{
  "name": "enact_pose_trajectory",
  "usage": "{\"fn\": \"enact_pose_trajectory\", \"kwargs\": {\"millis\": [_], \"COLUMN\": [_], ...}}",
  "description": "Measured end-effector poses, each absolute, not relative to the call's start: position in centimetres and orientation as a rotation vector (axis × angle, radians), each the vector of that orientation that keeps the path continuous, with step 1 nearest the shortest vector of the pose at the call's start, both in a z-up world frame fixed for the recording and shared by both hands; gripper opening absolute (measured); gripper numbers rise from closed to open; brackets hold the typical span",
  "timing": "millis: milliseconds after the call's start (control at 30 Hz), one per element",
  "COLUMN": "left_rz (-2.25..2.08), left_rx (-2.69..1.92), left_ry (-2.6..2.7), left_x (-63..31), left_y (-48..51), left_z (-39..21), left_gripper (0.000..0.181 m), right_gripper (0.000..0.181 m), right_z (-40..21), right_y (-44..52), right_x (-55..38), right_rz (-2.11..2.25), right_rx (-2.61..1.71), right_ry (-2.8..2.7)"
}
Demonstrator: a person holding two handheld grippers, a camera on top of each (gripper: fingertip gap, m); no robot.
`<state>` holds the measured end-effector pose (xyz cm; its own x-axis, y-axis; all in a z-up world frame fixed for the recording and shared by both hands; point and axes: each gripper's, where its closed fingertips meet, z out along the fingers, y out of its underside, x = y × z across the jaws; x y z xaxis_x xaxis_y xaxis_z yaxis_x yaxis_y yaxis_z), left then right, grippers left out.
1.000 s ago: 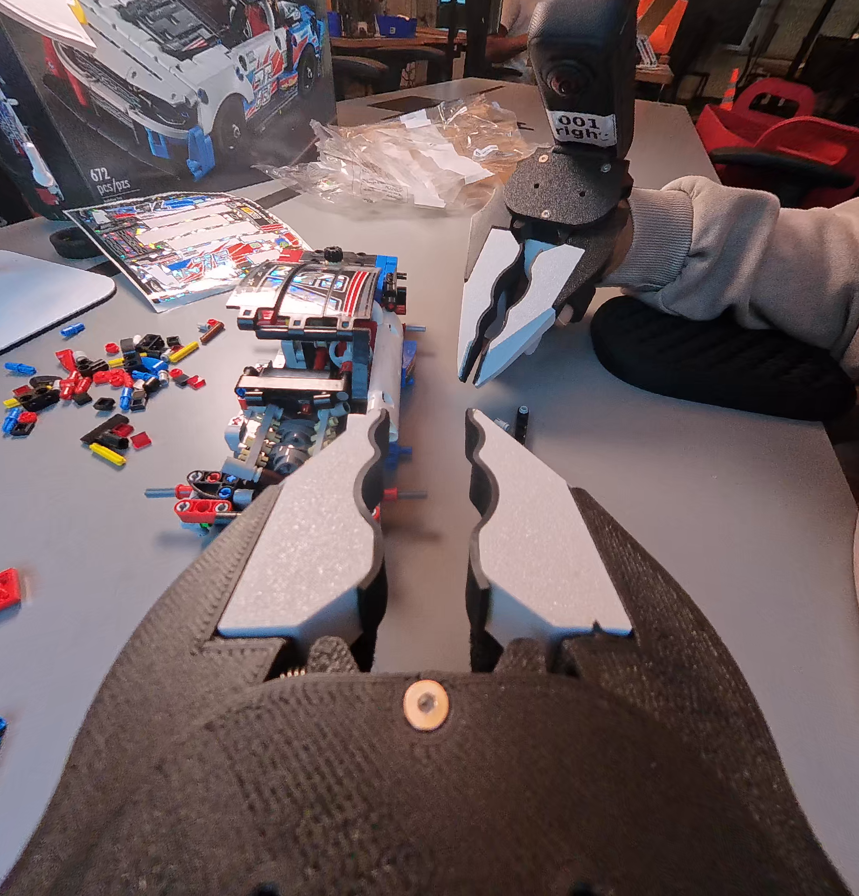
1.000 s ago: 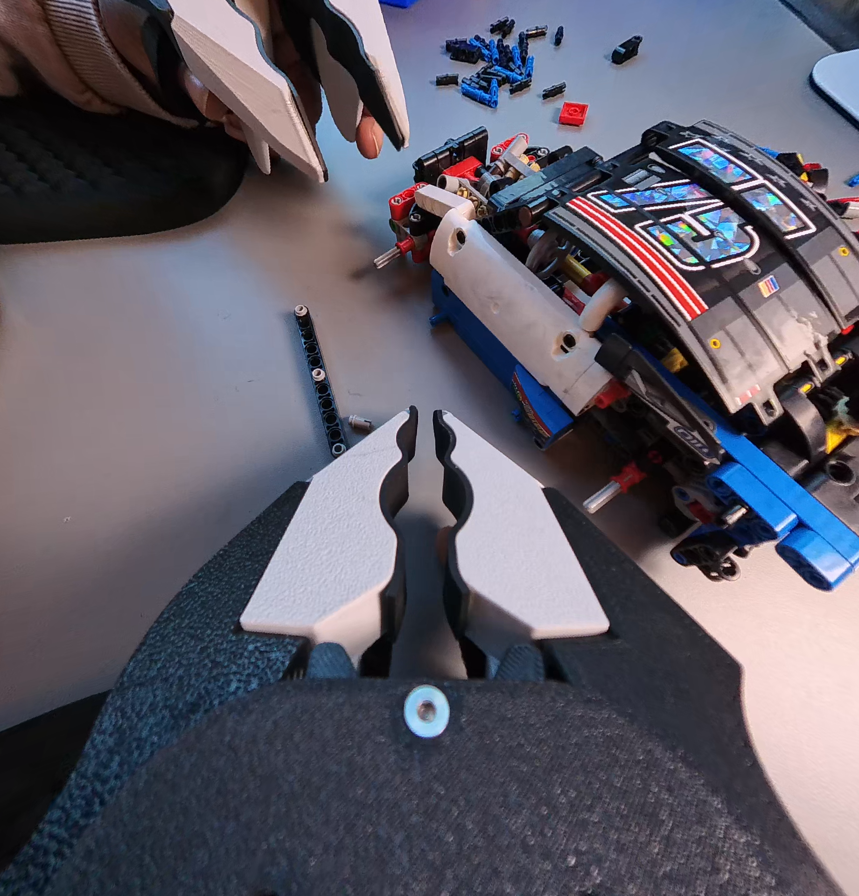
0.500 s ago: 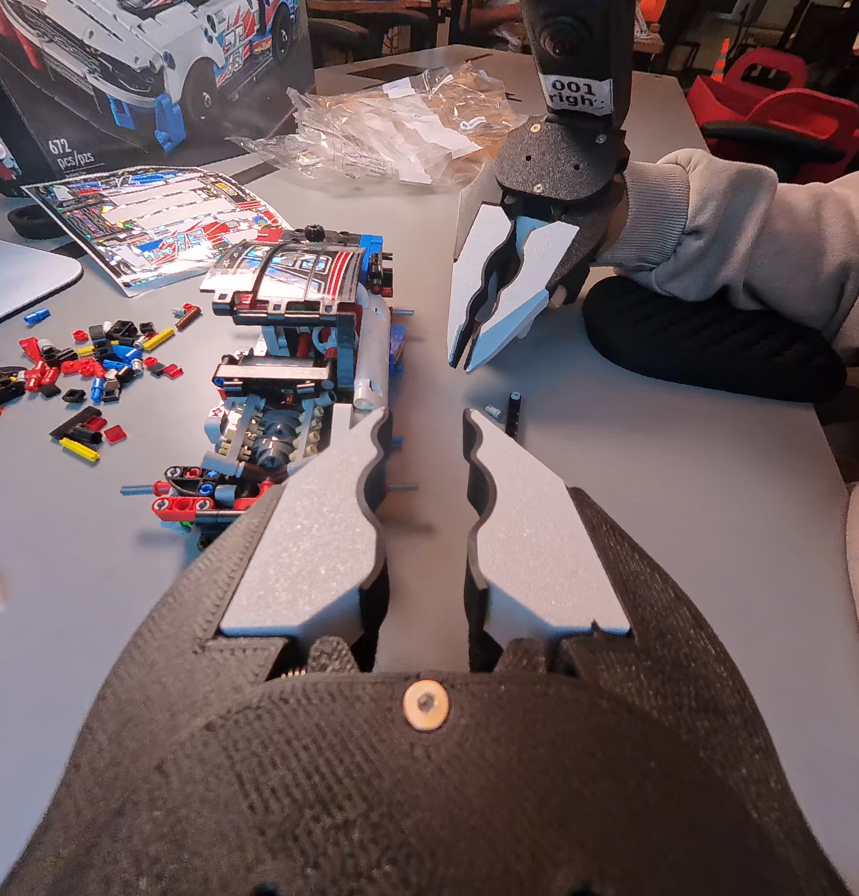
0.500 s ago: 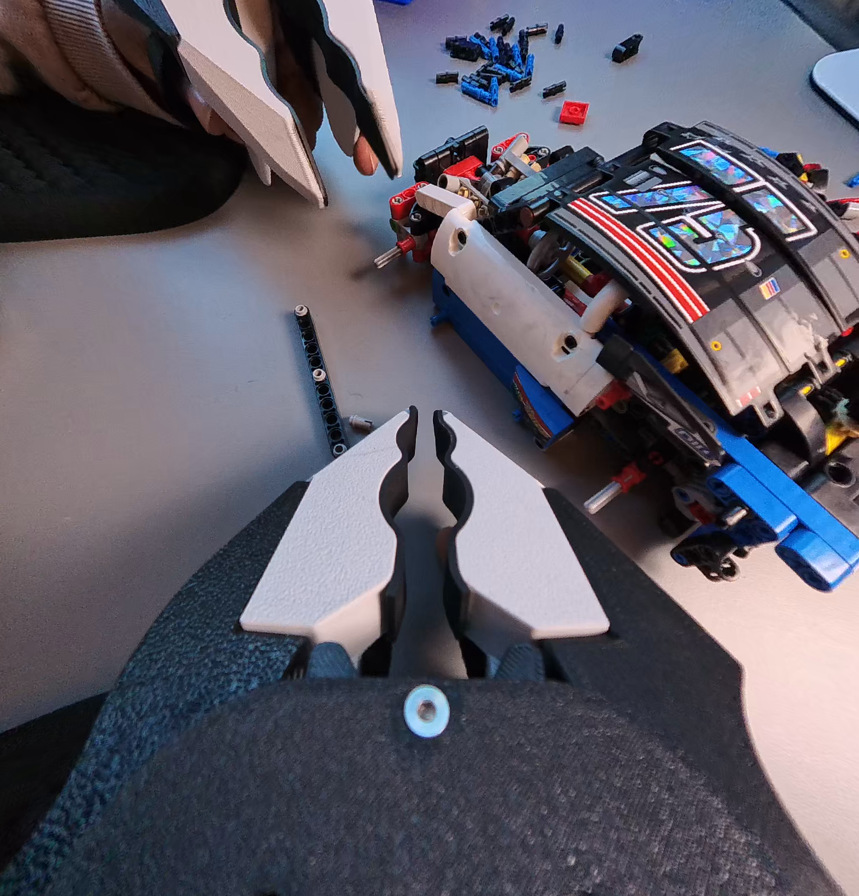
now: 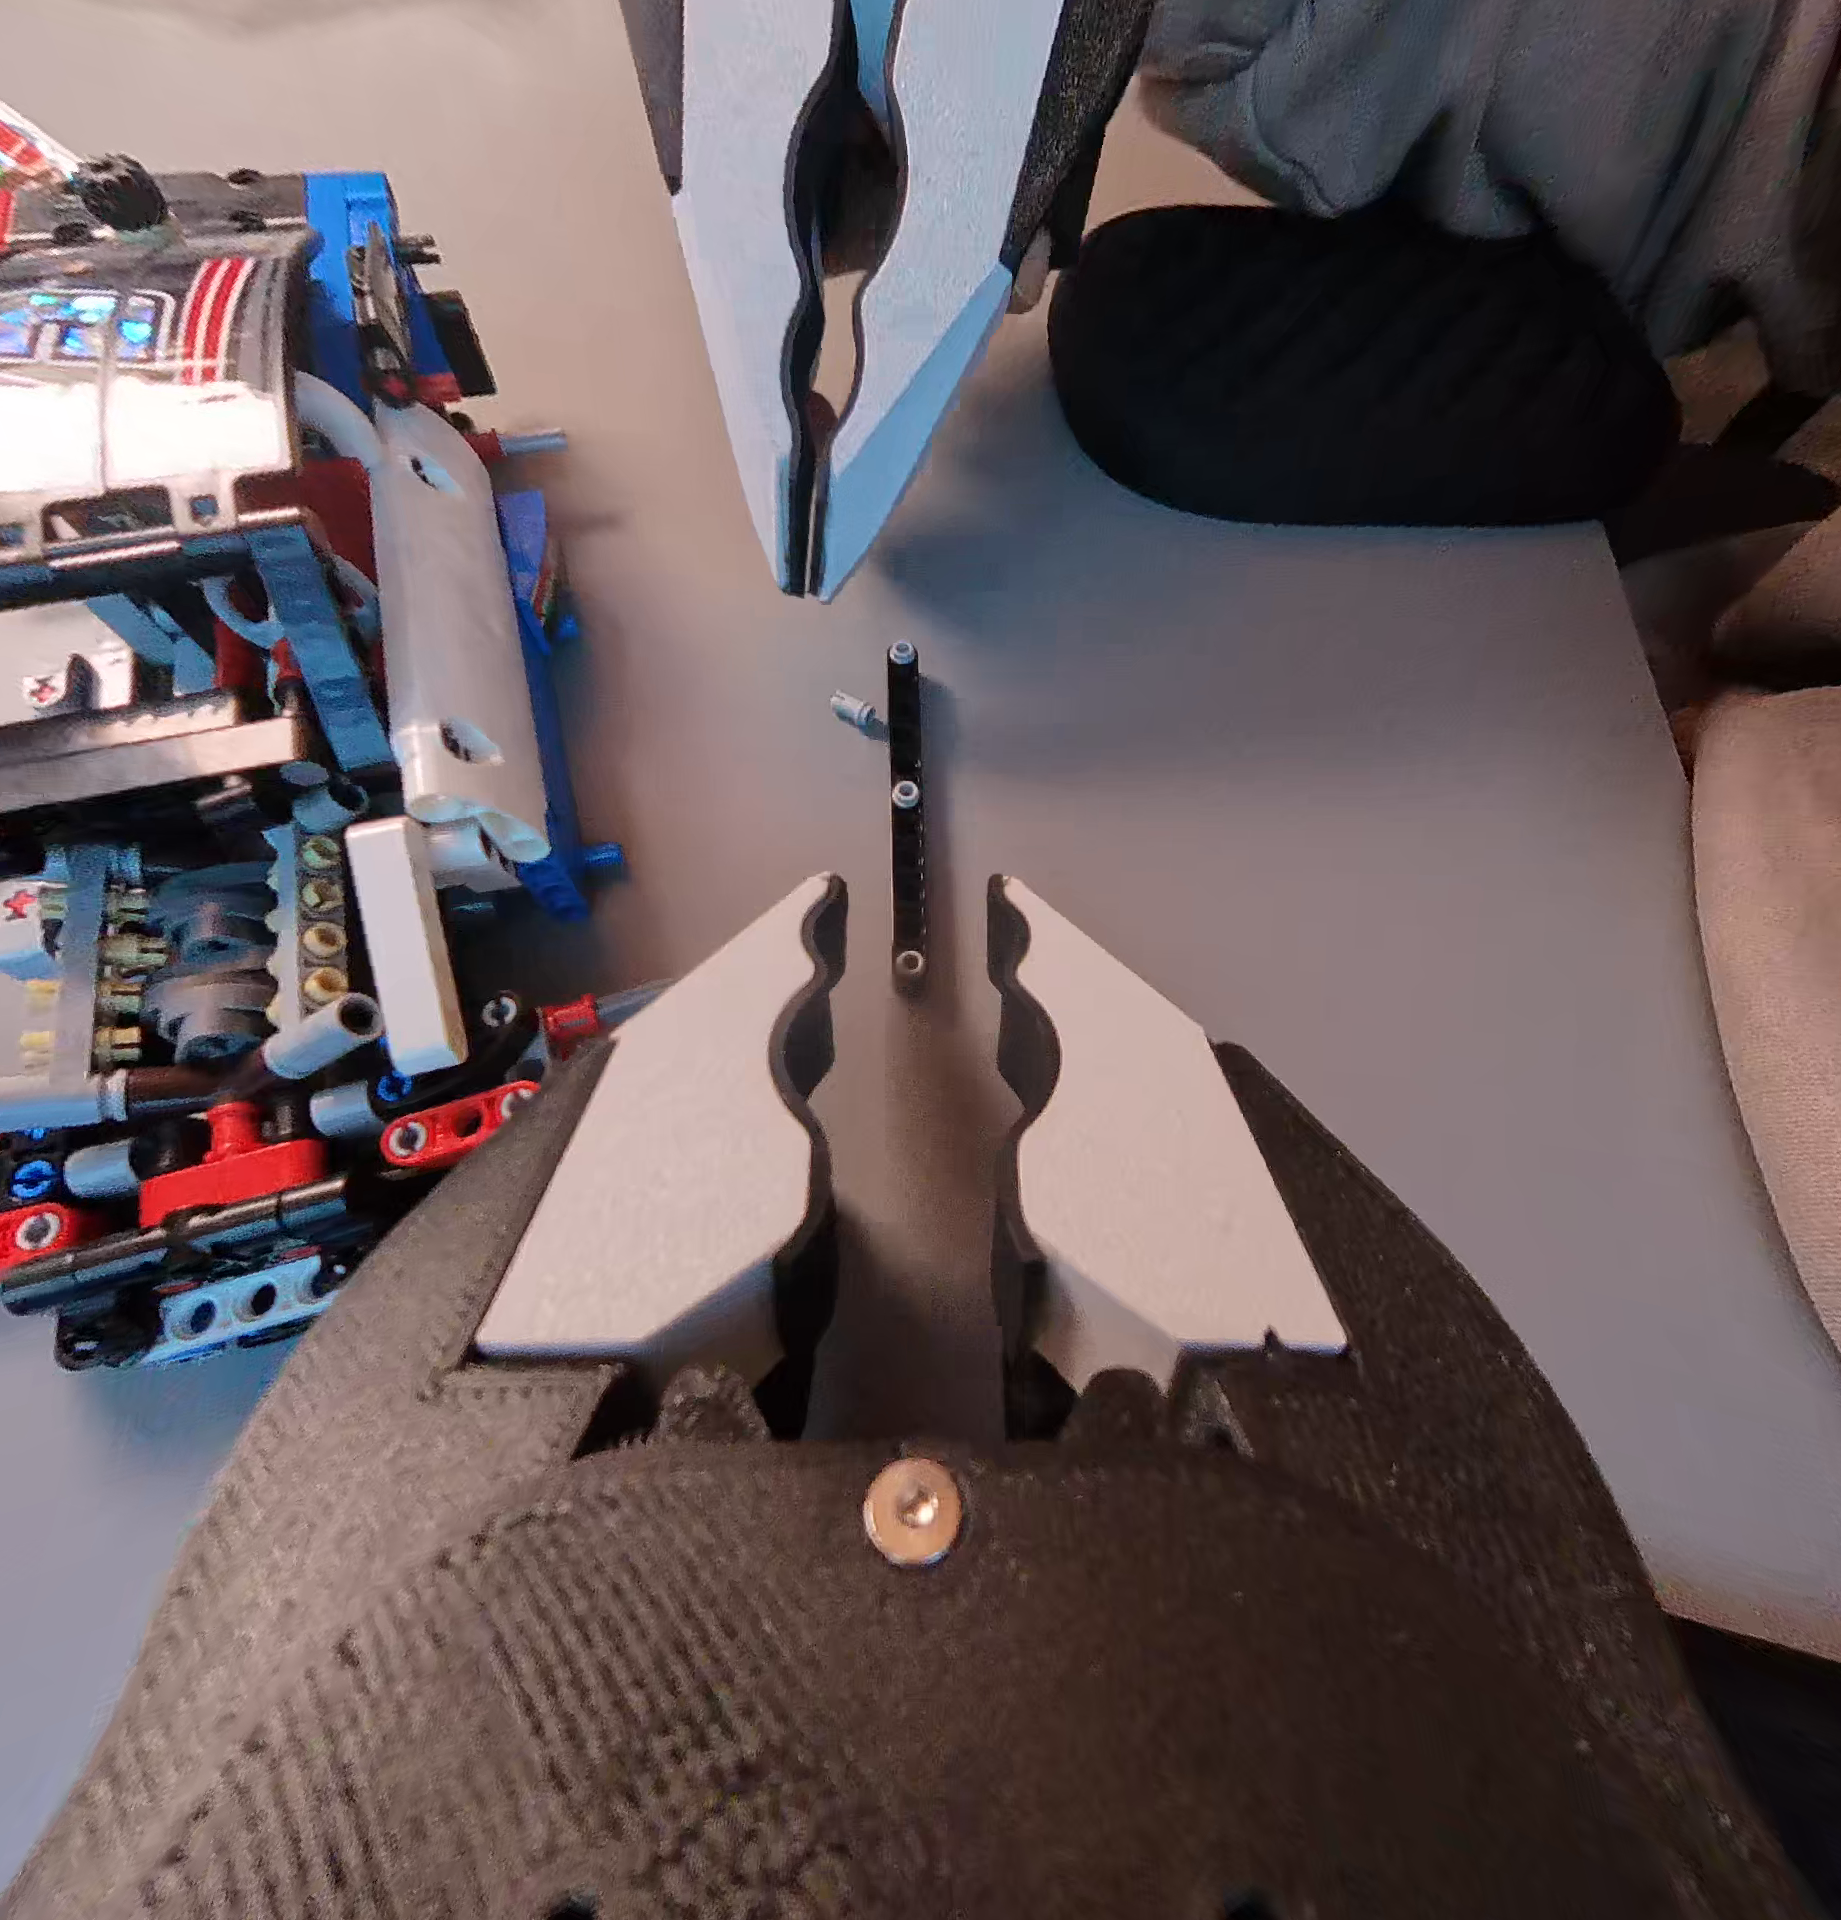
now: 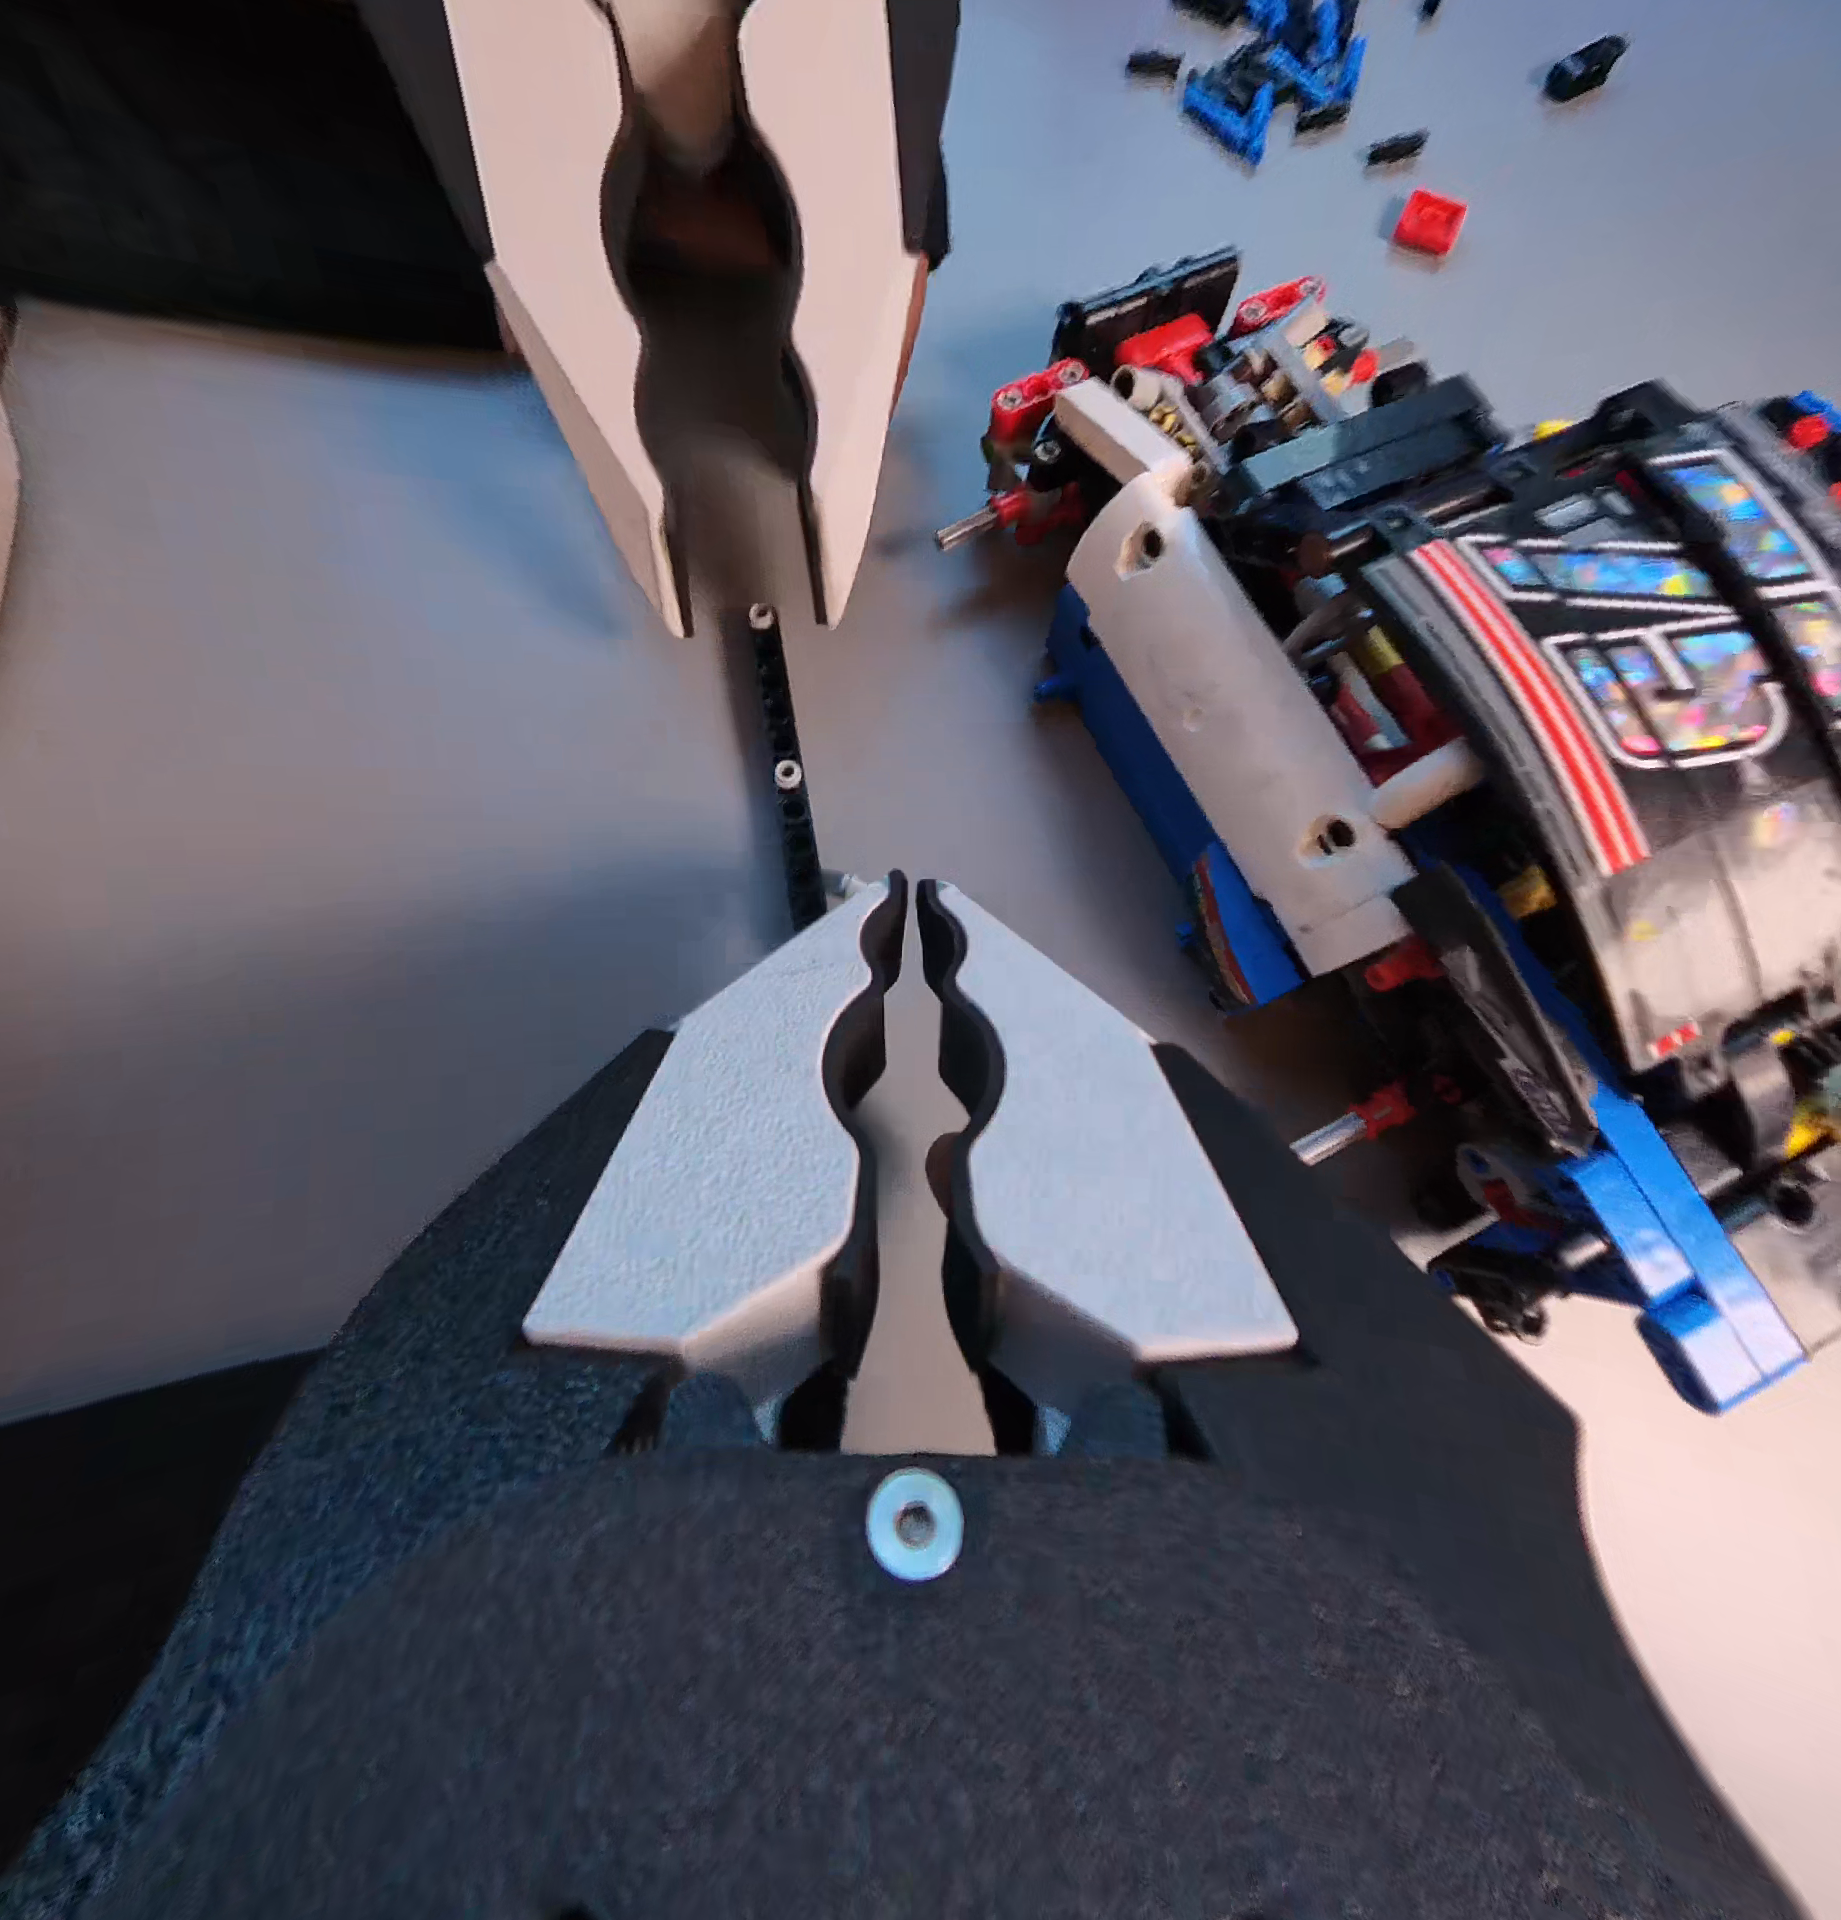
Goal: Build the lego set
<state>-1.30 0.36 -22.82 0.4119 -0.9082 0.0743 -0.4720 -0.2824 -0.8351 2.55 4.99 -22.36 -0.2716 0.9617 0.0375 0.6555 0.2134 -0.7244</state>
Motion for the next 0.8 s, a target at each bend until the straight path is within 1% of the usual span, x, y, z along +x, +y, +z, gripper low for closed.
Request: {"fn": "enact_pose_trajectory", "kwargs": {"millis": [167, 267, 367, 567, 633, 700, 800], "left_rz": [-0.643, -0.593, -0.589, -0.582, -0.595, -0.623, -0.697], "left_rx": [-1.939, -1.934, -1.934, -1.930, -1.916, -1.861, -1.703], "left_ry": [1.242, 1.245, 1.242, 1.238, 1.204, 1.137, 1.008], "left_x": [-1.2, -1.4, -1.5, -1.6, -1.7, -1.9, -1.8], "left_y": [0.2, 0.4, 0.5, 0.5, 0.7, 1.1, 1.4], "left_z": [-23.9, -24.0, -24.0, -24.0, -23.5, -22.3, -18.7], "left_gripper": [0.019, 0.007, 0.006, 0.009, 0.017, 0.018, 0.016], "right_gripper": [0.006, 0.008, 0.009, 0.003, 0.003, 0.003, 0.003], "right_z": [-24.2, -24.7, -24.8, -24.8, -23.7, -20.6, -15.4], "right_y": [4.4, 4.0, 3.8, 3.5, 3.3, 2.9, 1.8], "right_x": [2.5, 2.5, 2.3, 2.1, 1.7, 0.4, -0.8], "right_rz": [0.762, 0.739, 0.713, 0.709, 0.818, 1.059, 1.444], "right_rx": [-1.440, -1.383, -1.335, -1.316, -1.350, -1.386, -1.411], "right_ry": [-2.216, -2.323, -2.392, -2.421, -2.310, -2.045, -1.586]}}
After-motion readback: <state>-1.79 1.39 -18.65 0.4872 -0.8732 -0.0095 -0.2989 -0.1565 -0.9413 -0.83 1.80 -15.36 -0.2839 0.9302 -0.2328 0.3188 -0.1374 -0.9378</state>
